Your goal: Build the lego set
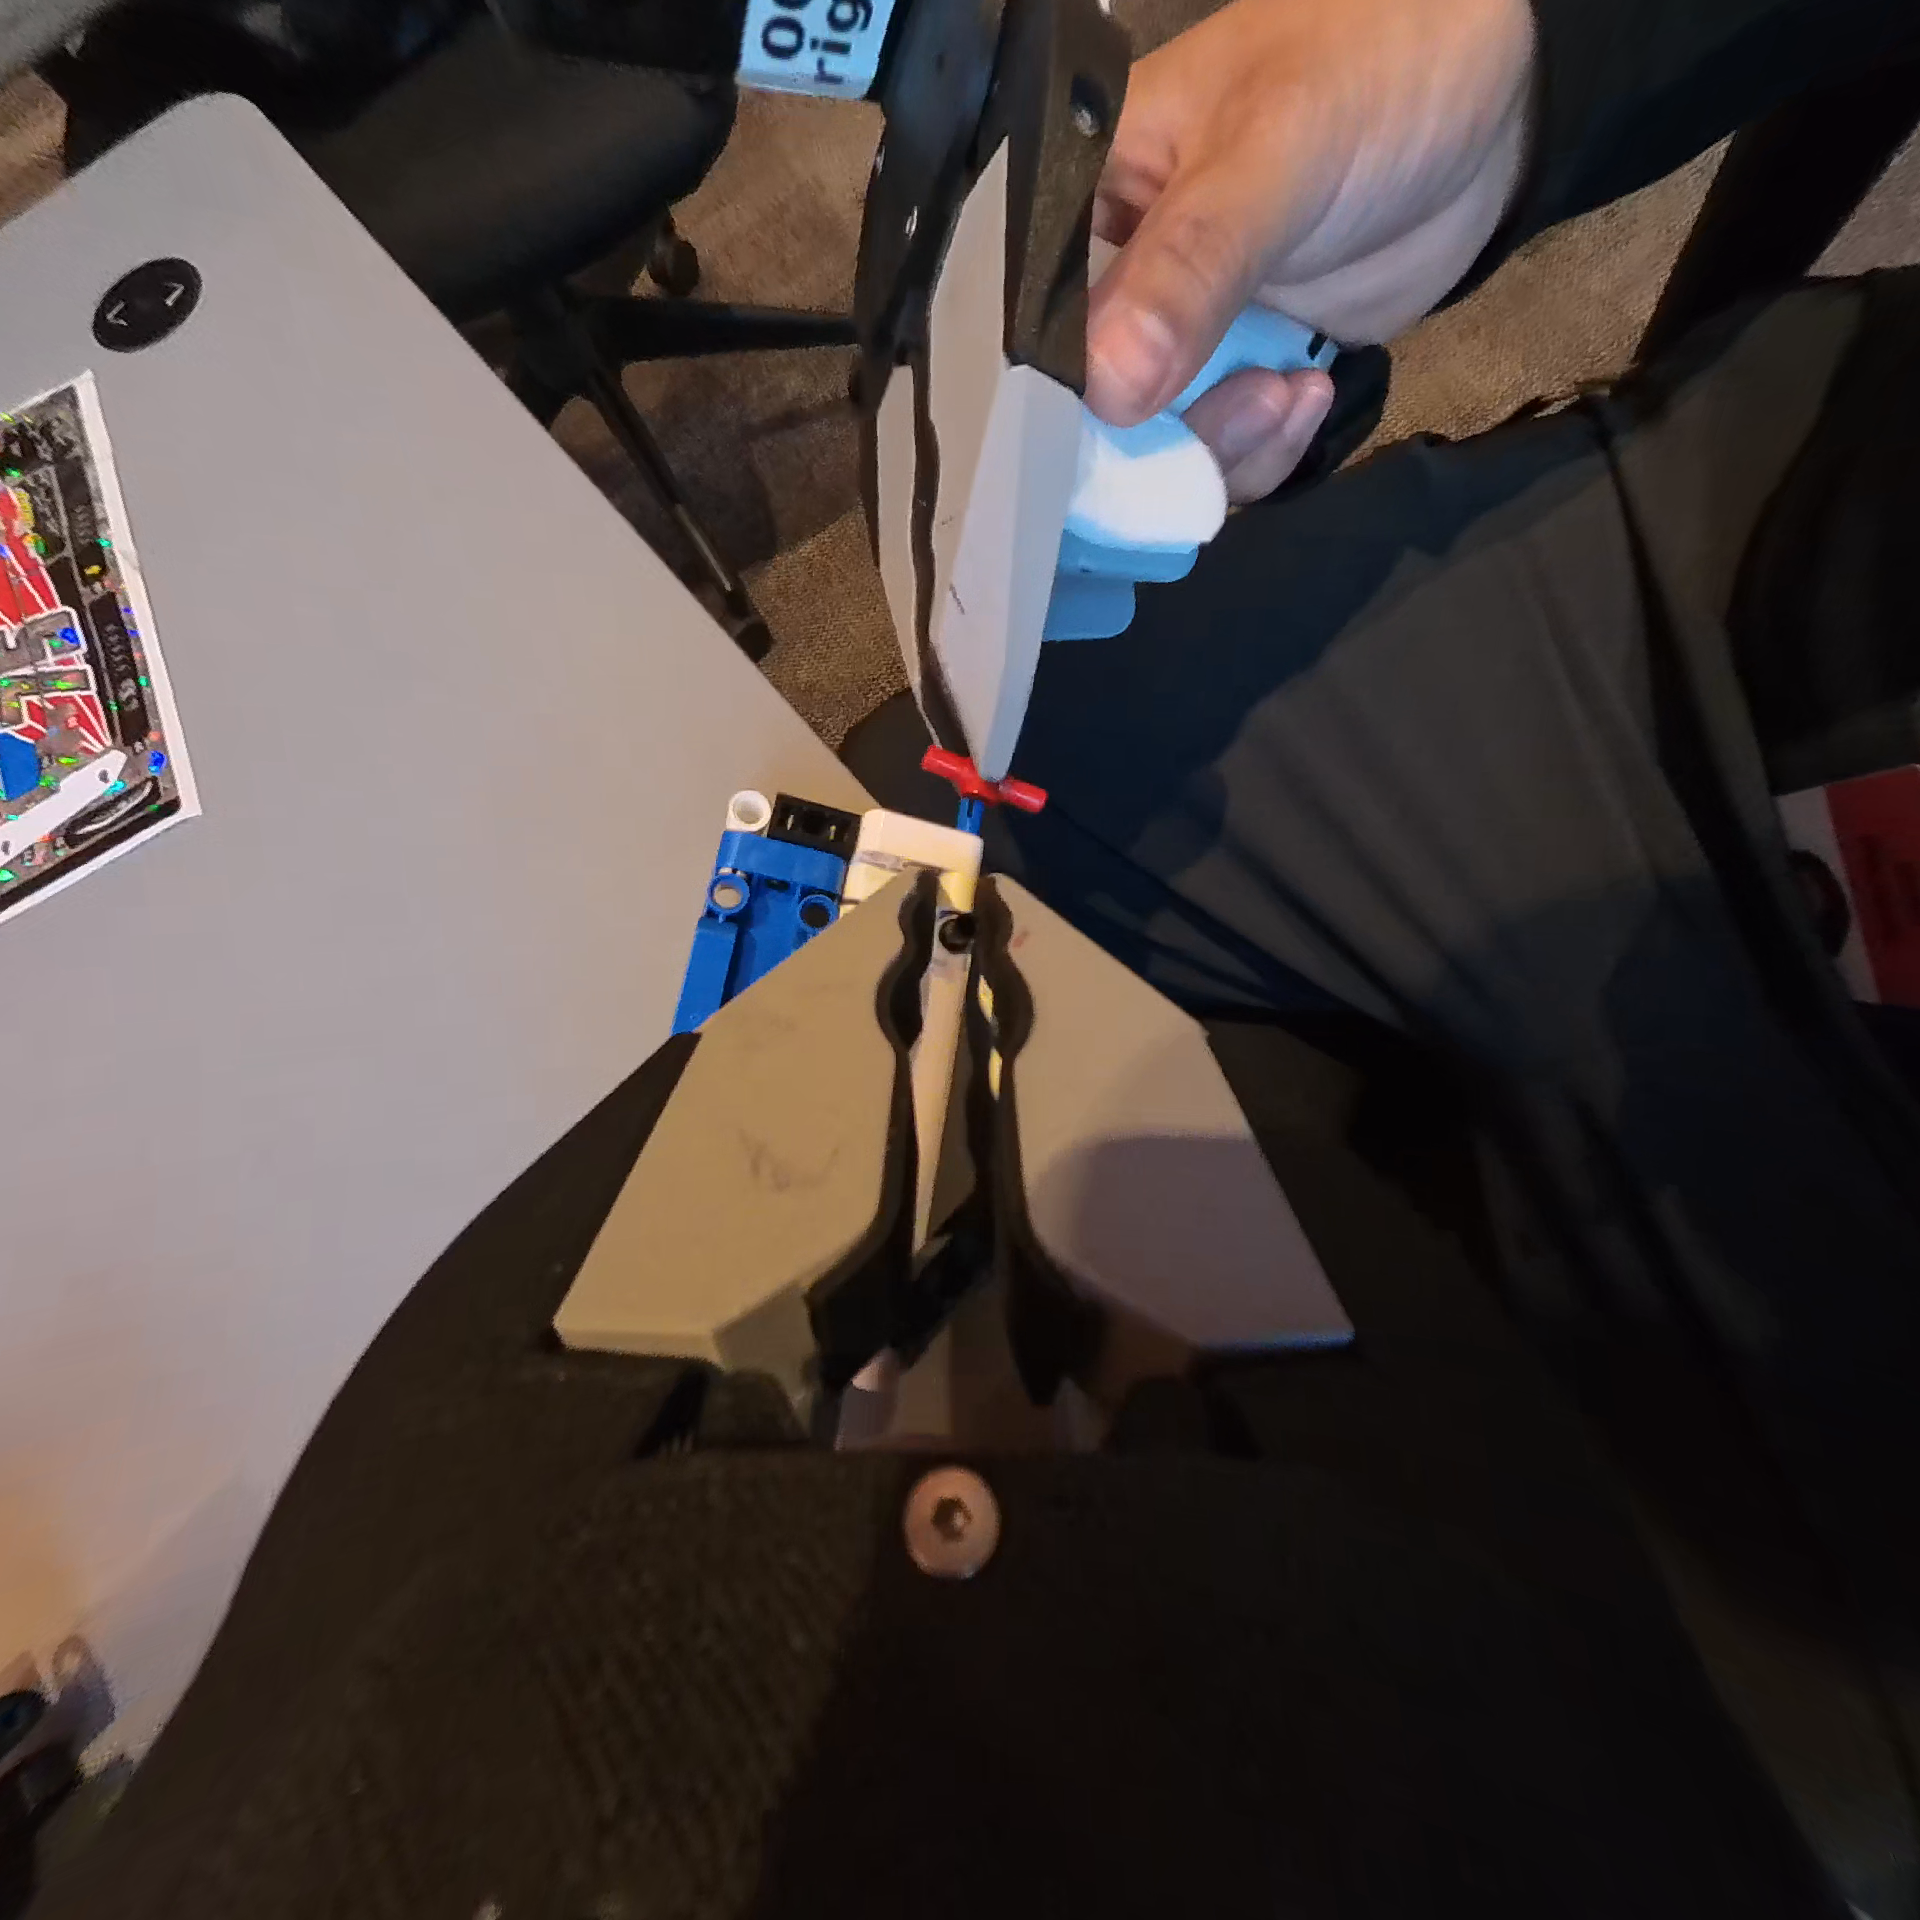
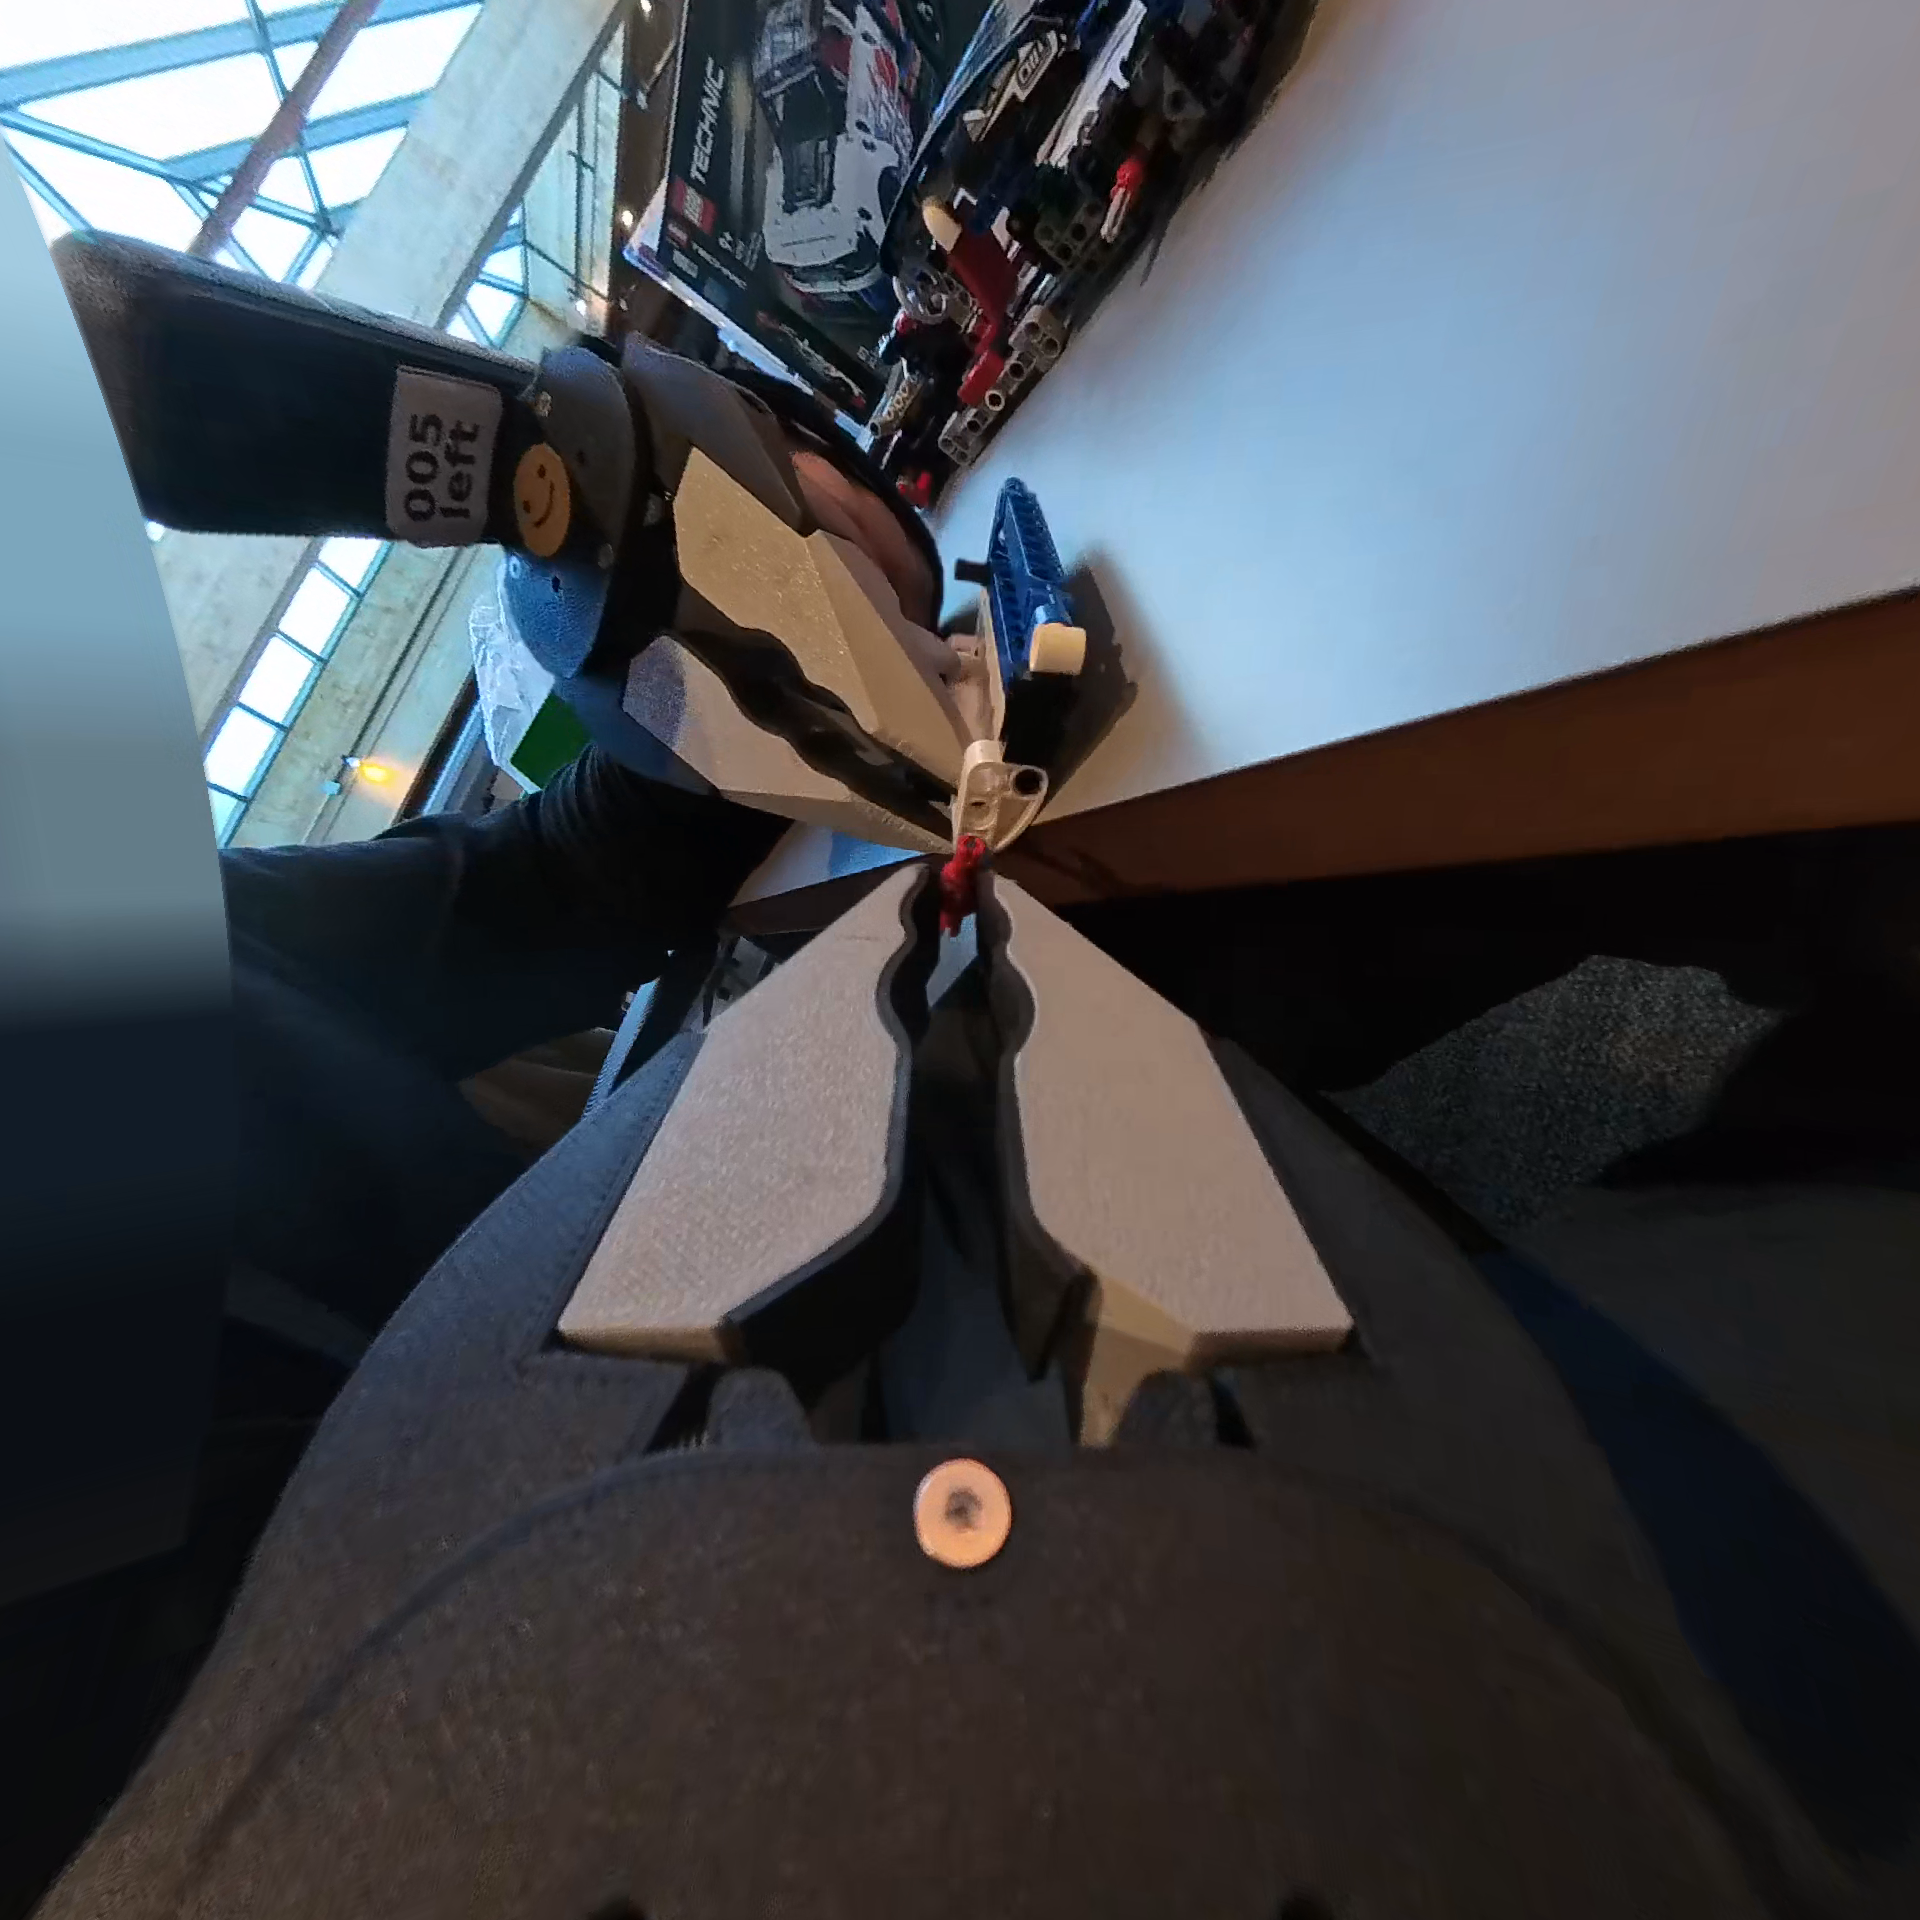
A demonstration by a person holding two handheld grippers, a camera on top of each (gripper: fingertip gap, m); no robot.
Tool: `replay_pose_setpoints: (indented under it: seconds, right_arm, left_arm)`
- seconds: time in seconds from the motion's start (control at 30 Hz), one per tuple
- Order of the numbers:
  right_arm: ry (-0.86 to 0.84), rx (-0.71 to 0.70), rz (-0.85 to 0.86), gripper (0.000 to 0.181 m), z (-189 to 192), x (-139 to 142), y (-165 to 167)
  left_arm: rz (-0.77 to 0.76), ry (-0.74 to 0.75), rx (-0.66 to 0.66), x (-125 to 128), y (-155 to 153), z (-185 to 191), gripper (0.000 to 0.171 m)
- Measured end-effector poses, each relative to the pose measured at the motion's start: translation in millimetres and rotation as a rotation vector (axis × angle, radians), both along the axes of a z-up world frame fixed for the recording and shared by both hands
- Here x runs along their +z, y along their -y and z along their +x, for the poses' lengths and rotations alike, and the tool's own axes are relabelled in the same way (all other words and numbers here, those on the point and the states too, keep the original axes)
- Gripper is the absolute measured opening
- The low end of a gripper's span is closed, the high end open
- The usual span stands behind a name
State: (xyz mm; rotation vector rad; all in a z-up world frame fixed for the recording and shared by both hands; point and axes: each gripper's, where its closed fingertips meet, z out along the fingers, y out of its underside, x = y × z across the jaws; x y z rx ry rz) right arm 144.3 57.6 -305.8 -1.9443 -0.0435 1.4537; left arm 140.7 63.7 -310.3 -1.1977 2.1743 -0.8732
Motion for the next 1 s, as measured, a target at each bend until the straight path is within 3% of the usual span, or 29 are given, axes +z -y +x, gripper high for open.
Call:
replay_pose_setpoints:
  seconds: [0.73,1.0]
  right_arm:
    - [0.064,0.069,0.057,0.004,-1.6,-3.0,-3.0]
    - [0.349,0.122,0.217,0.005,-4.5,-5.1,-4.2]
  left_arm:
    - [0.04,-0.052,-0.001,-0.4,-1.9,-0.5,0.005]
    - [0.049,-0.062,-0.034,-0.7,-3.1,-3.2,0.005]
